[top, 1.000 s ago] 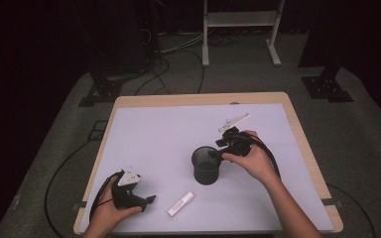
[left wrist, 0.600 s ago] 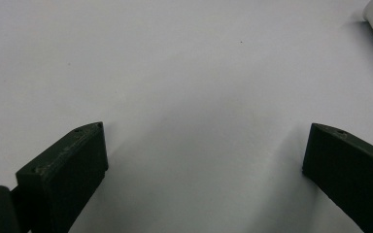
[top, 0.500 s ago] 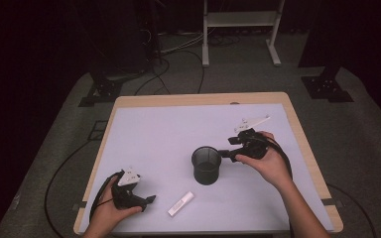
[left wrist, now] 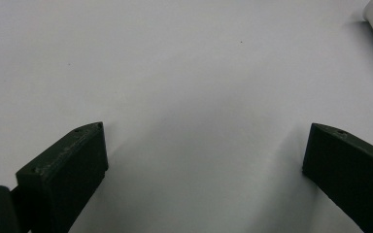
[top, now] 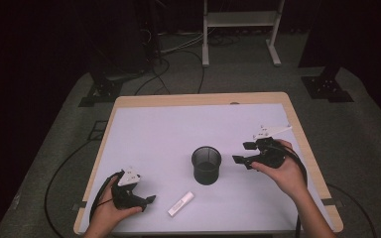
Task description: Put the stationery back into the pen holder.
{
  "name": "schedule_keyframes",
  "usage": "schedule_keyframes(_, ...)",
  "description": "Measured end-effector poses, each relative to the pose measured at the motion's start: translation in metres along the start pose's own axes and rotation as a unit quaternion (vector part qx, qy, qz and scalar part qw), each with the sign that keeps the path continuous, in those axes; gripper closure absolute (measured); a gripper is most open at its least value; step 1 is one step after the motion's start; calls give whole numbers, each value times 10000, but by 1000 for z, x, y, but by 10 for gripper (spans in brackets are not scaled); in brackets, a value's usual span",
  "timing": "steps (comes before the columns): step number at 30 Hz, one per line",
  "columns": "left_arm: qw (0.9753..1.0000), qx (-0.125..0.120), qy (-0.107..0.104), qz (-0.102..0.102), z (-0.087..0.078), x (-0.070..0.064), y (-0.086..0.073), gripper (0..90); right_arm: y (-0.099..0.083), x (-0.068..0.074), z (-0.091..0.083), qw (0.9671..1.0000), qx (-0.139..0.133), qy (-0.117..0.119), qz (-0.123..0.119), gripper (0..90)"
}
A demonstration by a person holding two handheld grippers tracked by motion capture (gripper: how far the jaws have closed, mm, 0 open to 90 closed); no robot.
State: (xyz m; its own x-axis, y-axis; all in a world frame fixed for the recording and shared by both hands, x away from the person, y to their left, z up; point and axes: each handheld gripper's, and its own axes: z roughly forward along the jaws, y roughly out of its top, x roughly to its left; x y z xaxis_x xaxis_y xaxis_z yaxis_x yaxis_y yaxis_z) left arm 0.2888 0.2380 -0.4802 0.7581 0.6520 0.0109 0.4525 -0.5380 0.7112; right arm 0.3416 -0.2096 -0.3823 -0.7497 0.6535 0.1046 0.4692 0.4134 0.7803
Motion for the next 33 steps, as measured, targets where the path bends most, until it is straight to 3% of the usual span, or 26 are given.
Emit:
schedule_keyframes(18,10000,-1,20,25,0,0,0,17,-61,-14,-7,9973,137,-641,336,206)
schedule_keyframes(24,10000,-1,18,24,0,0,0,17,-80,-16,-1,9946,378,-924,289,170)
schedule_keyframes(27,10000,-6,15,20,0,0,0,19,-92,-16,2,9939,448,-956,331,171)
schedule_keyframes(33,10000,-23,32,4,-1,-1,0,31,-107,-19,8,9904,457,-1235,432,170)
